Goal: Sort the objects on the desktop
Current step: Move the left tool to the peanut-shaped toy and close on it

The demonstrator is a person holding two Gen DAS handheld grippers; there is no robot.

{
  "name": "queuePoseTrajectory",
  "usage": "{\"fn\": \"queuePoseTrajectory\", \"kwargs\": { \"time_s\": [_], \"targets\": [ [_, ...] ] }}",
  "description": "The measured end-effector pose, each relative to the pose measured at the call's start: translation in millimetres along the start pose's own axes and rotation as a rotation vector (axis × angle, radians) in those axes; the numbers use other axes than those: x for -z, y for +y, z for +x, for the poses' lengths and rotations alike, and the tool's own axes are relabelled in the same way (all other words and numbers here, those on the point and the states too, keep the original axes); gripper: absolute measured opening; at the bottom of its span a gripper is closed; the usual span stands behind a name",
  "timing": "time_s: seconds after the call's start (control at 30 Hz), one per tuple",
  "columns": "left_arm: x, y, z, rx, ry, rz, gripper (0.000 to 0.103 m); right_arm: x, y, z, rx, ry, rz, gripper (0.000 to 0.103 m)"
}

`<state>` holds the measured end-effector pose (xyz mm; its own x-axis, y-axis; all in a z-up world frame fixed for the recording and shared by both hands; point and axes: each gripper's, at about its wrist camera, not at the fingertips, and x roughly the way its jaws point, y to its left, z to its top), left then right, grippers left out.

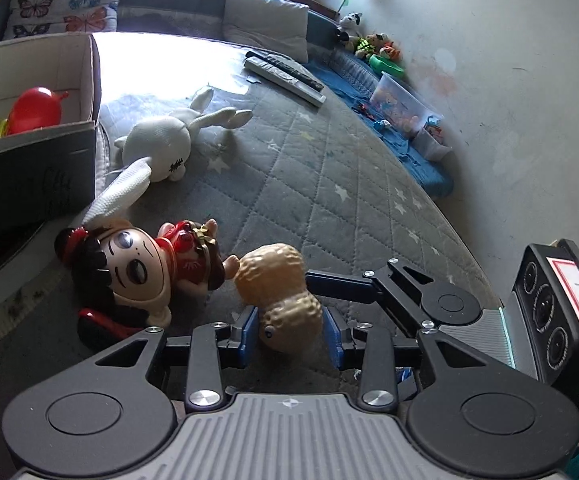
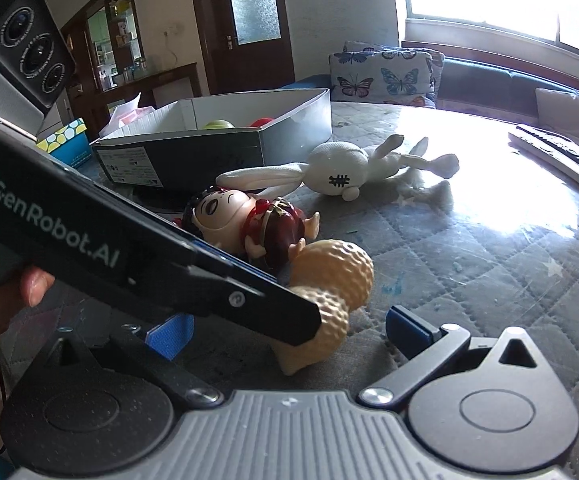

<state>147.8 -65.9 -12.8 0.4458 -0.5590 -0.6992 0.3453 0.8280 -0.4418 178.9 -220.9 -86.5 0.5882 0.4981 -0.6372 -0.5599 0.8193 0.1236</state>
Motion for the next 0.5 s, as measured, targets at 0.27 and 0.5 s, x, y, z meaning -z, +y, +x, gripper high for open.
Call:
{"fn": "queuePoseTrajectory", "kwargs": {
  "time_s": [0.27, 0.5],
  "targets": [
    [-8, 3, 8, 0.006, 0.024, -0.060, 0.038, -1, -1, 1, -0.007, -0.006, -0.011, 0.103],
    [-13, 12, 17, 0.047, 0.058, -0.171, 0.040, -2, 0, 3, -0.005, -0.010, -0.015, 0.103]
  ]
}}
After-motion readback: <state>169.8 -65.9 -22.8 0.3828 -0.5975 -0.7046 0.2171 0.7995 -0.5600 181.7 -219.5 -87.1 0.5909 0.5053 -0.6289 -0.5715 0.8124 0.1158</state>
